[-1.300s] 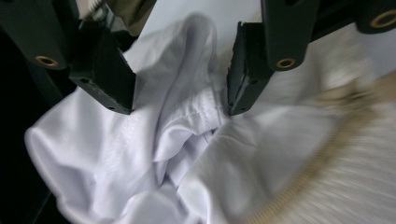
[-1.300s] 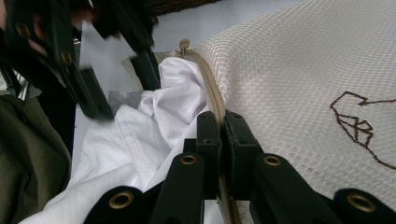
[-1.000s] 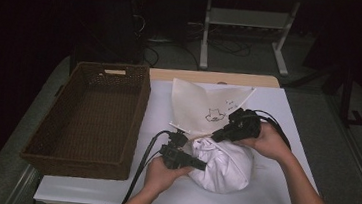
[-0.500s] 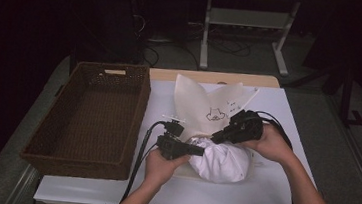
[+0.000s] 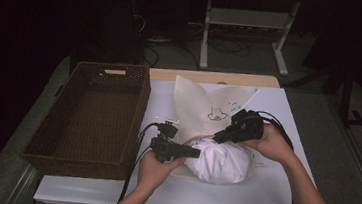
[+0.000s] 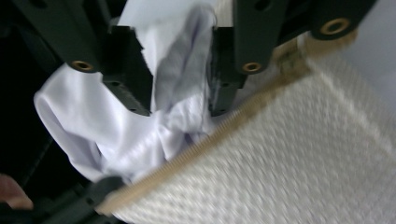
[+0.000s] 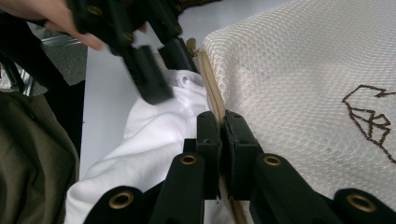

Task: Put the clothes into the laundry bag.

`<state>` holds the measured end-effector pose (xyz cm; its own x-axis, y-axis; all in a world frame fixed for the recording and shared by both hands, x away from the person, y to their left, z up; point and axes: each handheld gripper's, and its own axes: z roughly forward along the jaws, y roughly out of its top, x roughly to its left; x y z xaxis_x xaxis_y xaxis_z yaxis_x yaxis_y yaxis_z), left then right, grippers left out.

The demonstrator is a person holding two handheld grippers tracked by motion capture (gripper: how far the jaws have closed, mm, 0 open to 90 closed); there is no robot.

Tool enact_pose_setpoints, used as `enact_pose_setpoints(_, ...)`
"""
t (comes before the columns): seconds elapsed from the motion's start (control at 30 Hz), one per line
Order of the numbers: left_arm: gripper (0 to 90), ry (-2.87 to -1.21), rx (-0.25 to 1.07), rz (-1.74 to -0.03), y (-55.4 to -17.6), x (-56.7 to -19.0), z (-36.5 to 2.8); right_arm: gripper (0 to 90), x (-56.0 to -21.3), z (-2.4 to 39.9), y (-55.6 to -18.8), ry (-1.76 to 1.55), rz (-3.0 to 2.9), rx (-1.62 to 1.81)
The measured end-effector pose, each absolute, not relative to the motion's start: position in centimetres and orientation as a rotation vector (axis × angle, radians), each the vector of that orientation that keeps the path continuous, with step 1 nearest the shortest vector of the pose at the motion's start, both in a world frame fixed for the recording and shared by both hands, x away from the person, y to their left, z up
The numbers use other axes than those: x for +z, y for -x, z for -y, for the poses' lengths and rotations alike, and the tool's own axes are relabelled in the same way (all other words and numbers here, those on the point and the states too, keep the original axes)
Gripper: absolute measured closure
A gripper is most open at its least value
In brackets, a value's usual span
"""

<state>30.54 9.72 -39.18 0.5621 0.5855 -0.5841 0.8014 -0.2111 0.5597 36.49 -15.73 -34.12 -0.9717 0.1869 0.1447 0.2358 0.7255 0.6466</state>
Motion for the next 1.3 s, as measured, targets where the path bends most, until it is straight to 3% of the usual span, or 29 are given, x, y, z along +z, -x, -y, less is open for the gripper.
enact_pose_setpoints(0.3,44.9,-2.009,-0.349,-1.141,-30.2,-41.1,-8.3,84.9,-34.3,15.4,-36.6,0.346,2.854,-1.086)
enact_pose_setpoints(0.37,47.7,-2.015,-0.376,-1.146,-30.6,-41.9,-7.5,84.9,-34.3,15.3,-36.6,0.341,2.855,-1.086)
enact_pose_setpoints(0.47,71.8,-2.015,-0.389,-1.114,-31.1,-42.6,-6.4,84.9,-34.3,15.4,-36.5,0.341,2.857,-1.076)
enact_pose_setpoints(0.53,78.4,-2.003,-0.38,-1.1,-31.4,-42.6,-6.1,85.0,-34.4,15.5,-36.5,0.338,2.866,-1.065)
enact_pose_setpoints(0.97,81.2,-1.851,-0.339,-1.013,-31.1,-38.5,-8.4,85.4,-32.6,16.2,-35.1,0.283,2.831,-1.149)
enact_pose_setpoints(1.3,80.1,-1.767,-0.241,-1.168,-32.5,-41.1,-6.6,85.4,-32.9,15.7,-35.6,0.316,2.855,-1.106)
